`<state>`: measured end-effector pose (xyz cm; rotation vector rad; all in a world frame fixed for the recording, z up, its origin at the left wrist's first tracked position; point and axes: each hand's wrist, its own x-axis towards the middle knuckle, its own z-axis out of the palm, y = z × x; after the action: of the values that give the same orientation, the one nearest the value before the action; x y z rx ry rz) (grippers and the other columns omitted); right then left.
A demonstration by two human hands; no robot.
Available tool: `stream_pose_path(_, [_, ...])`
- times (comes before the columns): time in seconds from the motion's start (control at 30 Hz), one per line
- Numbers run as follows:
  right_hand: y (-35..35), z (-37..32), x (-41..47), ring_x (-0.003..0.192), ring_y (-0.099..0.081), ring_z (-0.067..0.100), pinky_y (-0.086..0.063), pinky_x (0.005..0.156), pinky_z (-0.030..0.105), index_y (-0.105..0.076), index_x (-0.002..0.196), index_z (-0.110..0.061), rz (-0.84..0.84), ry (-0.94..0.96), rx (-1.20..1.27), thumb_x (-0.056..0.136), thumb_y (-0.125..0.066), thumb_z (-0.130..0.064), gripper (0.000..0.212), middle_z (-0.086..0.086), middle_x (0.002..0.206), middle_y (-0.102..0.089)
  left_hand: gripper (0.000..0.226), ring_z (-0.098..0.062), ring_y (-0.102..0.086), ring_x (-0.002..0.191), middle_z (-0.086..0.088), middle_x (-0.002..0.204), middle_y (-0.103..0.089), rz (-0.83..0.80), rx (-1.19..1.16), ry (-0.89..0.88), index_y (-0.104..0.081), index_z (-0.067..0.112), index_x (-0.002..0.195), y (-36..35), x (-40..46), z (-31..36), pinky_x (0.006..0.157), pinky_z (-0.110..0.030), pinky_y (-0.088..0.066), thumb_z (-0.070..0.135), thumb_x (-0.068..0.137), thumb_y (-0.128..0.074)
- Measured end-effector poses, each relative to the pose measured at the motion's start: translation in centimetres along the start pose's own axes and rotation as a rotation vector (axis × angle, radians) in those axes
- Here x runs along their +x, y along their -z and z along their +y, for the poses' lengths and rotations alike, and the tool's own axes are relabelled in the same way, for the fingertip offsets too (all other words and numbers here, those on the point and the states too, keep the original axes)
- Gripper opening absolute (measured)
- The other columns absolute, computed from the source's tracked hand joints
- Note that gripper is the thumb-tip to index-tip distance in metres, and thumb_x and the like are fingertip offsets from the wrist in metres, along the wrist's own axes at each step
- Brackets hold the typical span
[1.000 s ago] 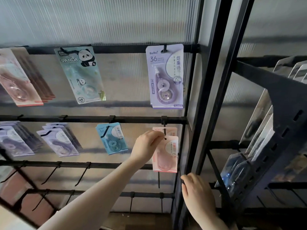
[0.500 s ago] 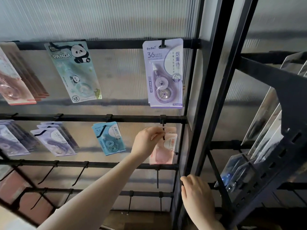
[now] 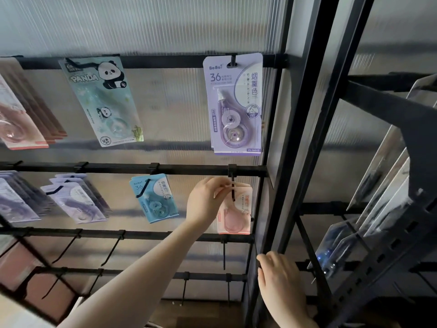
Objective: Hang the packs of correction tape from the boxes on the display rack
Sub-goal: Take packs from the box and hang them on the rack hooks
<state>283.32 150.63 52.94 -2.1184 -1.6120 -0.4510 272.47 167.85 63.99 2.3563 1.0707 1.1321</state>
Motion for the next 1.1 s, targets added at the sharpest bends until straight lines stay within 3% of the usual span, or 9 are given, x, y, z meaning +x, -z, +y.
stream_pose_path(0.2, [0.5, -0.6, 0.0, 0.059, -0.06, 0.02, -0.051, 0.052, 0.03, -0.069, 0.076, -0.015, -0.021, 0.025, 0.012, 0.048, -0.087, -0.011, 0.033, 0.0, 0.068, -0.061, 0.027, -0.026, -0.057, 0.094, -0.008, 0.105, -0.062, 0.09, 0.207, -0.046, -0.066, 0.012, 0.104, 2.1, -3.8, -1.8, 0.075, -0.029, -0.042, 0.016, 0.079, -0.073])
stream_pose_path(0.37, [0.2, -3.0, -0.3, 0.065, -0.063, 0.02, -0.055, 0.058, 0.031, -0.07, 0.082, -0.014, -0.062, 0.05, 0.043, 0.054, -0.086, -0.012, 0.032, 0.001, 0.075, -0.065, 0.032, -0.026, -0.059, 0.087, -0.004, 0.098, -0.065, 0.053, 0.346, -0.012, -0.067, 0.014, 0.099, 4.9, -9.6, -4.8, 0.068, -0.036, -0.051, 0.021, 0.07, -0.08])
stream_pose_path(0.47, [-0.2, -5.5, -0.4, 0.067, -0.063, 0.021, -0.056, 0.059, 0.032, -0.069, 0.084, -0.014, -0.095, 0.072, 0.053, 0.059, -0.084, -0.012, 0.029, 0.002, 0.076, -0.064, 0.027, -0.023, -0.058, 0.088, -0.001, 0.099, -0.063, 0.023, 0.394, 0.041, -0.066, 0.017, 0.098, 7.2, -12.8, -7.2, 0.069, -0.035, -0.05, 0.031, 0.076, -0.071])
stream_pose_path(0.63, [-1.6, -11.2, -0.7, 0.075, -0.062, 0.023, -0.054, 0.066, 0.035, -0.067, 0.095, -0.014, -0.177, 0.117, 0.052, 0.067, -0.079, -0.015, 0.03, 0.004, 0.085, -0.063, 0.037, -0.023, -0.058, 0.089, -0.001, 0.1, -0.064, 0.029, 0.416, 0.169, -0.068, 0.019, 0.099, 12.2, -18.4, -11.6, 0.075, -0.034, -0.049, 0.043, 0.078, -0.049])
stream_pose_path(0.73, [-2.6, -15.3, -1.4, 0.08, -0.061, 0.025, -0.054, 0.069, 0.036, -0.065, 0.096, -0.014, -0.219, 0.141, 0.032, 0.067, -0.079, -0.018, 0.033, 0.005, 0.089, -0.062, 0.039, -0.019, -0.053, 0.093, 0.0, 0.101, -0.064, 0.035, 0.396, 0.287, -0.067, 0.02, 0.098, 14.8, -22.5, -15.3, 0.076, -0.035, -0.048, 0.044, 0.077, -0.046])
stream_pose_path(0.9, [-6.6, -23.5, -3.7, 0.086, -0.064, 0.03, -0.055, 0.069, 0.039, -0.068, 0.099, -0.012, -0.338, 0.129, -0.024, 0.06, -0.084, -0.021, 0.043, 0.012, 0.099, -0.065, 0.041, -0.024, -0.056, 0.096, 0.0, 0.102, -0.063, -0.122, 0.43, 0.396, -0.067, 0.02, 0.098, 18.7, -28.8, -23.2, 0.08, -0.036, -0.05, 0.046, 0.077, -0.043])
stream_pose_path(0.97, [-8.7, -26.5, -5.1, 0.092, -0.065, 0.033, -0.055, 0.072, 0.042, -0.068, 0.103, -0.01, -0.397, 0.126, -0.053, 0.058, -0.086, -0.021, 0.05, 0.016, 0.104, -0.065, 0.038, -0.025, -0.057, 0.103, -0.001, 0.108, -0.063, -0.186, 0.442, 0.42, -0.066, 0.021, 0.102, 20.0, -30.7, -26.5, 0.086, -0.038, -0.048, 0.046, 0.079, -0.048])
stream_pose_path(1.03, [-10.7, -29.1, -6.7, 0.097, -0.064, 0.036, -0.054, 0.076, 0.046, -0.068, 0.107, -0.009, -0.456, 0.104, -0.086, 0.057, -0.087, -0.023, 0.056, 0.02, 0.109, -0.064, 0.036, -0.029, -0.057, 0.11, -0.006, 0.116, -0.062, -0.237, 0.451, 0.42, -0.066, 0.019, 0.108, 20.8, -32.3, -29.7, 0.092, -0.04, -0.046, 0.038, 0.077, -0.068])
stream_pose_path(1.1, [-12.8, -31.2, -8.2, 0.103, -0.062, 0.039, -0.052, 0.081, 0.05, -0.066, 0.113, -0.008, -0.518, 0.084, -0.105, 0.058, -0.086, -0.023, 0.06, 0.023, 0.115, -0.062, 0.048, -0.033, -0.054, 0.116, -0.01, 0.123, -0.059, -0.308, 0.446, 0.432, -0.063, 0.017, 0.113, 21.4, -33.6, -32.6, 0.096, -0.044, -0.043, 0.028, 0.07, -0.079])
